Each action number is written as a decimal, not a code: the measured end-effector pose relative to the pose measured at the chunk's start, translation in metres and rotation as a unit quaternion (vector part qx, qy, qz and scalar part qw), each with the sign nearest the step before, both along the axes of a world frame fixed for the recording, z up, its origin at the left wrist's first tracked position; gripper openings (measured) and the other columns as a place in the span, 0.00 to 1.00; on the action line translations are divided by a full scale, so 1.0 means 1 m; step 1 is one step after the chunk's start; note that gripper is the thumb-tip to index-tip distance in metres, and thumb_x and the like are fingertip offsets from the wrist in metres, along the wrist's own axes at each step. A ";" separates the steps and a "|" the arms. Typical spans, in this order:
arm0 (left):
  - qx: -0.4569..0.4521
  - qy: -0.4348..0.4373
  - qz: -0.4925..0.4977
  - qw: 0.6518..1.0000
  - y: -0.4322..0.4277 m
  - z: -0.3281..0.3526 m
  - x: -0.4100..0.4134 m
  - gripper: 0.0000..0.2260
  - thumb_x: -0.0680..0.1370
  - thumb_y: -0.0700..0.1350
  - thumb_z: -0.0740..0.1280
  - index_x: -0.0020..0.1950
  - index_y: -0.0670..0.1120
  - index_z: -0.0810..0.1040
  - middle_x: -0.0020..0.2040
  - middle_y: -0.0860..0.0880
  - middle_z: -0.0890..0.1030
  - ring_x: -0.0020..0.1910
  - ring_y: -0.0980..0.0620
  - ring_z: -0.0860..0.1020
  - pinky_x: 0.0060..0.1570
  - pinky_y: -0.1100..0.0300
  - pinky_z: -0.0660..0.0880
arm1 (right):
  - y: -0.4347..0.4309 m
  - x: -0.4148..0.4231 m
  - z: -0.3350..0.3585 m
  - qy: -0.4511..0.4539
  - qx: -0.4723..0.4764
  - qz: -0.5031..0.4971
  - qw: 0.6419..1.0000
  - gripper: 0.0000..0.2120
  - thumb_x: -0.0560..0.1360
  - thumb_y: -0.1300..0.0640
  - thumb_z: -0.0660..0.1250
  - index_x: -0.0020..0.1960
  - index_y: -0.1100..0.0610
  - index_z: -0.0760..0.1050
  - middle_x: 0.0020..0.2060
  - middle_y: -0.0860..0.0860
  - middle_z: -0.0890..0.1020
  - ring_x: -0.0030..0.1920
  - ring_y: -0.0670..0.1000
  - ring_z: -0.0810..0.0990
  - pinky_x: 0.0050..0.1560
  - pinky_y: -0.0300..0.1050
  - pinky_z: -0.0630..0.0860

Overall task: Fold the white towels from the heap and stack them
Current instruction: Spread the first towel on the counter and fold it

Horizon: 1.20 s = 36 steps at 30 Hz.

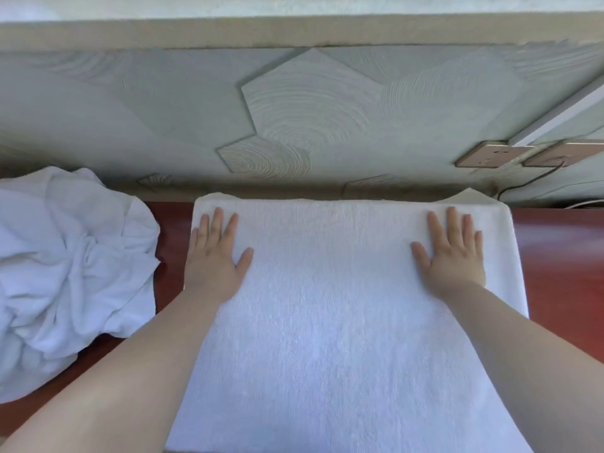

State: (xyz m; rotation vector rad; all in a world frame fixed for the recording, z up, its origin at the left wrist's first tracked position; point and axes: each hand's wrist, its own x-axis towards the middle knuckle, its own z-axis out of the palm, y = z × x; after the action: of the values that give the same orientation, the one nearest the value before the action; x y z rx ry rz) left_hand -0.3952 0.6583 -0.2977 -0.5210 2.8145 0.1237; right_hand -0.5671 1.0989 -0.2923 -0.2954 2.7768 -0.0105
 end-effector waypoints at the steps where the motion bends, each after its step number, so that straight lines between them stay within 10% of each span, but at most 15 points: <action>1: -0.003 -0.004 0.006 1.000 -0.004 -0.001 -0.004 0.35 0.82 0.67 0.44 0.86 0.53 0.43 0.86 0.47 0.40 0.84 0.44 0.39 0.82 0.45 0.43 | 0.001 -0.004 0.001 -0.002 0.002 -0.012 1.000 0.38 0.79 0.29 0.38 0.84 0.44 0.43 0.84 0.51 0.41 0.83 0.57 0.38 0.81 0.60 0.40; 5: 0.033 -0.008 0.024 0.999 0.007 0.009 -0.016 0.35 0.83 0.64 0.47 0.86 0.49 0.43 0.85 0.44 0.37 0.83 0.43 0.37 0.82 0.45 0.40 | -0.027 0.006 0.010 -0.030 0.010 -0.050 0.998 0.40 0.78 0.30 0.34 0.84 0.50 0.41 0.83 0.55 0.39 0.82 0.62 0.36 0.80 0.65 0.40; 12: 0.026 -0.004 -0.092 0.995 0.075 0.007 -0.014 0.35 0.82 0.68 0.46 0.85 0.56 0.42 0.85 0.51 0.37 0.84 0.46 0.37 0.81 0.39 0.40 | -0.139 0.077 0.012 -0.051 -0.033 0.220 0.974 0.36 0.82 0.32 0.40 0.84 0.46 0.37 0.82 0.51 0.32 0.81 0.57 0.29 0.80 0.63 0.38; 36: 0.020 -0.019 -0.127 0.992 0.053 0.009 0.086 0.35 0.82 0.66 0.52 0.86 0.56 0.46 0.85 0.49 0.39 0.84 0.41 0.38 0.79 0.32 0.46 | -0.053 0.215 0.016 -0.052 0.020 0.130 0.990 0.43 0.78 0.30 0.53 0.85 0.51 0.47 0.84 0.54 0.44 0.83 0.63 0.41 0.79 0.67 0.48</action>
State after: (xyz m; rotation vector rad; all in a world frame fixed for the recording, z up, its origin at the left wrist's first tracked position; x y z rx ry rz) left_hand -0.3096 0.7109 -0.2884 -0.1515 2.8060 0.1166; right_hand -0.3523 1.0459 -0.2765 -0.6252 2.6119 0.0914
